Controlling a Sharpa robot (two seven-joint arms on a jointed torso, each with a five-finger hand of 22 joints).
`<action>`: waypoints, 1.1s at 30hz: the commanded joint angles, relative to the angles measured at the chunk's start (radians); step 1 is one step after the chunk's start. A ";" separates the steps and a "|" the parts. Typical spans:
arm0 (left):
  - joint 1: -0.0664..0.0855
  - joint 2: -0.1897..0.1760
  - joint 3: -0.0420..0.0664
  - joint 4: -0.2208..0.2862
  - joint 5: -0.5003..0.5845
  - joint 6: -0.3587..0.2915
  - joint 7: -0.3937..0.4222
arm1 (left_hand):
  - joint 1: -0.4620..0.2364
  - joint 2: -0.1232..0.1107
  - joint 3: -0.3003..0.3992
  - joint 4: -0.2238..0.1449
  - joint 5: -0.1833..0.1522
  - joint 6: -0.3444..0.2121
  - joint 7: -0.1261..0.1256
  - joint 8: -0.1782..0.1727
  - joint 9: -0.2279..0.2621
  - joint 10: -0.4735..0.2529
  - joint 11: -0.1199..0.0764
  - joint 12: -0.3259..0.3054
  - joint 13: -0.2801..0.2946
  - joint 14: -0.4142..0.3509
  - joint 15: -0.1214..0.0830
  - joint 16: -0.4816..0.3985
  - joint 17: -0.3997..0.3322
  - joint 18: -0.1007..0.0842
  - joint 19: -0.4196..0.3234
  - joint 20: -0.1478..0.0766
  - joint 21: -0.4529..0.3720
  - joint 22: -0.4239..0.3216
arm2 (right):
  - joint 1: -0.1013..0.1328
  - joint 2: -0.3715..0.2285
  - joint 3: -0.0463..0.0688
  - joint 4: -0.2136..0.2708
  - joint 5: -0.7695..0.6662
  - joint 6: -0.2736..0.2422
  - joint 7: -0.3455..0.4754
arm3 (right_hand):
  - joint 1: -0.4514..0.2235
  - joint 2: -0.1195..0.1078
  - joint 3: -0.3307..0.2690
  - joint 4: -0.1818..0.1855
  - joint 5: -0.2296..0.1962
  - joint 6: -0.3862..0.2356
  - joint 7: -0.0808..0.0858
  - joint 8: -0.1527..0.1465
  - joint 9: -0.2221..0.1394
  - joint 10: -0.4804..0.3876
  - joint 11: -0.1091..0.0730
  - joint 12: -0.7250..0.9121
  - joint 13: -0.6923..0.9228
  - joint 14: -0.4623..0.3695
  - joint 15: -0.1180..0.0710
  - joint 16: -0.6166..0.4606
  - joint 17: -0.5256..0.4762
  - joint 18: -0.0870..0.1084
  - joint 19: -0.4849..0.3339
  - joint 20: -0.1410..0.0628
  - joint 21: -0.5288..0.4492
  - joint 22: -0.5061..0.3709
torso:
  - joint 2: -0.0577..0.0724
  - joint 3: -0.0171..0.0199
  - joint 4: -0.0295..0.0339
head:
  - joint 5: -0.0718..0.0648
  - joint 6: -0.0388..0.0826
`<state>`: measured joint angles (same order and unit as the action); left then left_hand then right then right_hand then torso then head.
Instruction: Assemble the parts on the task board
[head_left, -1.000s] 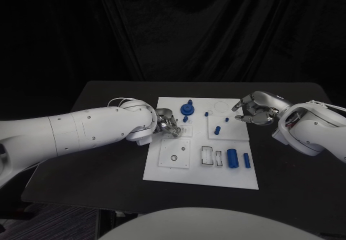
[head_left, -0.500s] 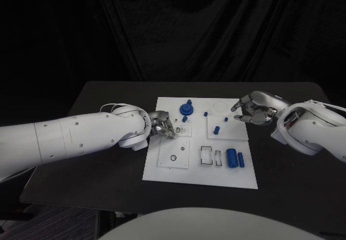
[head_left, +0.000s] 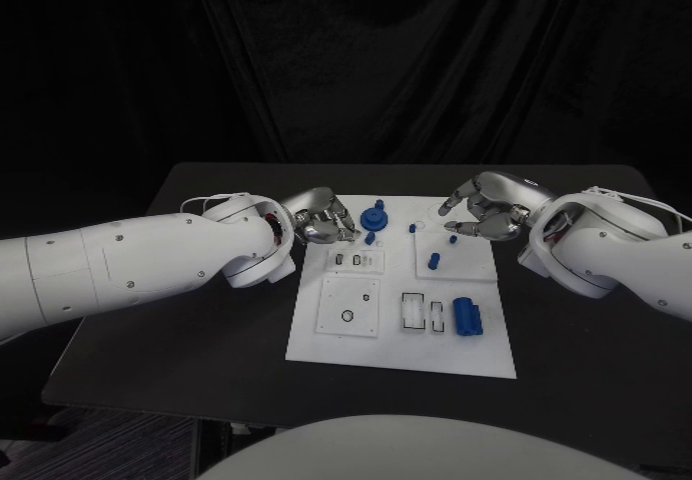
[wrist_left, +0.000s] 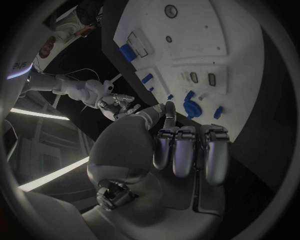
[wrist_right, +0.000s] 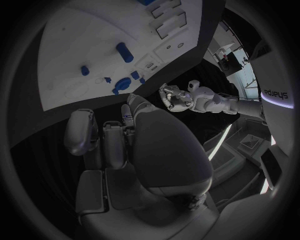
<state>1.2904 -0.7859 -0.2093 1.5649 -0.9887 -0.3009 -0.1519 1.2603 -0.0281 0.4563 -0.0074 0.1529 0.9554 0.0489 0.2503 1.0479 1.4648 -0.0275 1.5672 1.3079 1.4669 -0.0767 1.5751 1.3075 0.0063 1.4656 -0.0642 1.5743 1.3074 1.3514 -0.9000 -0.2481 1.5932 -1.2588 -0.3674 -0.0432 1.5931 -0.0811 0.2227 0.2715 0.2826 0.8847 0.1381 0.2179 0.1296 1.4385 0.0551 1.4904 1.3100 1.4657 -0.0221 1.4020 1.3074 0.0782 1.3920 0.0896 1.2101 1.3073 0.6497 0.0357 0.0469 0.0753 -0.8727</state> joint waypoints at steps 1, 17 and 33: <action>0.005 -0.010 0.000 0.008 0.000 -0.098 0.125 | 0.005 0.006 0.015 -0.006 -0.023 -0.016 0.005 -0.009 -0.003 0.106 0.010 0.004 0.263 0.104 0.011 -0.004 0.263 -0.006 0.105 0.007 -0.003 0.263 | 0.005 0.027 0.001 -0.016 -0.044 0.011 0.005 | 0.015 -0.005 0.000 -0.012 0.005 0.006 -0.001 0.006 -0.003 0.016 -0.002 0.008 0.154 0.039 0.004 0.011 0.078 0.004 0.013 0.000 0.017 0.102 | 0.002 -0.0016 0.0025 | -0.002 0.000; 0.009 -0.084 -0.002 0.016 0.000 -0.149 0.204 | -0.012 0.025 0.126 -0.108 -0.094 -0.044 0.054 -0.025 0.004 0.106 0.052 0.004 0.263 0.104 0.049 -0.004 0.263 -0.006 0.105 0.040 -0.003 0.263 | 0.004 0.245 0.001 -0.193 -0.232 0.046 0.024 | 0.022 -0.039 -0.005 -0.037 -0.033 -0.049 -0.024 -0.031 -0.029 0.048 -0.037 0.027 0.178 0.059 -0.024 0.047 0.118 -0.010 0.049 -0.023 0.082 0.139 | 0.007 -0.0053 0.0075 | -0.002 0.000; 0.007 -0.099 -0.002 -0.002 0.081 -0.141 0.229 | -0.024 0.029 0.130 -0.105 -0.093 -0.047 0.053 -0.026 0.006 0.106 0.052 0.004 0.263 0.104 0.050 -0.004 0.263 -0.006 0.105 0.042 -0.003 0.263 | -0.005 0.346 0.001 -0.281 -0.399 0.092 0.016 | 0.025 -0.057 -0.009 -0.062 -0.031 -0.078 -0.057 -0.052 -0.041 0.077 -0.063 0.045 0.204 0.068 -0.045 0.068 0.142 -0.022 0.073 -0.043 0.130 0.165 | 0.034 -0.0246 0.0404 | -0.032 0.000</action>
<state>1.2966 -0.8858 -0.2120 1.5633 -0.9431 -0.4398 0.0486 1.2441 0.0006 0.5727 -0.1071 0.0602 0.9145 0.1042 0.2281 1.0527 1.4668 0.0168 1.5672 1.3079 1.4650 -0.0319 1.5751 1.3075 0.0063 1.4640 -0.0301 1.5743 1.3074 1.3496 -0.5583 -0.2477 1.3179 -1.5819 -0.2942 -0.0249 1.6198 -0.1305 0.2154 0.2150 0.2509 0.8075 0.0863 0.1713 0.0898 1.4671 0.0013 1.5305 1.3099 1.4659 -0.0617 1.4644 1.3074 0.0685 1.4584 0.0480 1.3360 1.3080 0.6772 0.0169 0.0811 0.0443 -0.8727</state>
